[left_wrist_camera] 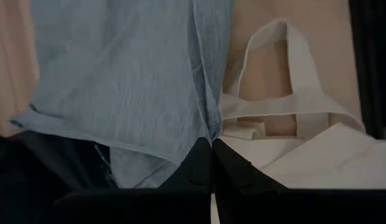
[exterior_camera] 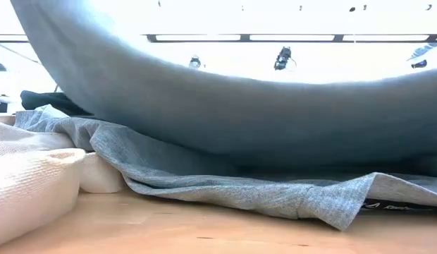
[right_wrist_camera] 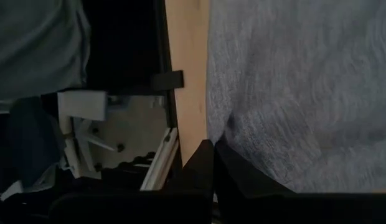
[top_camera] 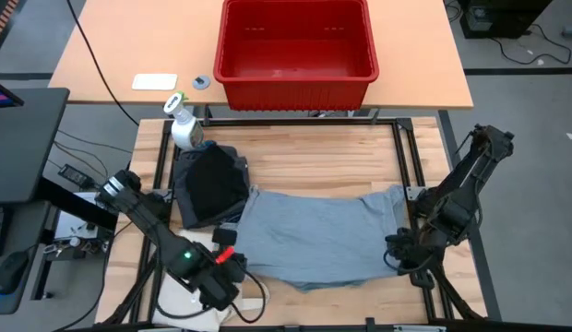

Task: Fold Laundry from Bin
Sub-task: Fold the gray shirt

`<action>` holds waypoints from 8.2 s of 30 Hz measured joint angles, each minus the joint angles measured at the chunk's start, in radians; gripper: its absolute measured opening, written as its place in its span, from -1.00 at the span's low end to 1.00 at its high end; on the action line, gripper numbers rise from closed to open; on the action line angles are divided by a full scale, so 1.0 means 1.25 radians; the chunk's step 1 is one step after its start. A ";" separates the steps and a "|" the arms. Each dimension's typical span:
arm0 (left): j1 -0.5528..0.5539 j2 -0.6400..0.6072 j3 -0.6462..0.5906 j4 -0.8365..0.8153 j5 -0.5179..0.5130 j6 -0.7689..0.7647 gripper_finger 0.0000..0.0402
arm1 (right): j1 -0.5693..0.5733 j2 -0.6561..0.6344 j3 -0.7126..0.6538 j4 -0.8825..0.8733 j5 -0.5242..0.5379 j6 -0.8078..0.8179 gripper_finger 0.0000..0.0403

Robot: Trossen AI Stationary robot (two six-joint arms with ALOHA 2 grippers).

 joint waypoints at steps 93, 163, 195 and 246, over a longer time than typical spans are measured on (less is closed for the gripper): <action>0.230 -0.002 -0.205 -0.012 0.040 0.268 -0.15 | -0.286 0.413 0.055 0.492 0.388 -0.530 -0.34; 0.159 -0.006 -0.079 0.001 -0.313 0.419 -0.99 | -0.495 0.767 0.273 1.072 0.438 -0.923 0.14; 0.109 -0.030 -0.163 -0.005 -0.286 0.018 -0.01 | -0.478 0.797 0.272 0.974 0.603 -0.867 -0.93; 0.214 -0.197 -0.661 0.600 -0.258 0.287 -0.93 | -0.449 0.796 0.272 0.977 0.368 -0.860 -0.89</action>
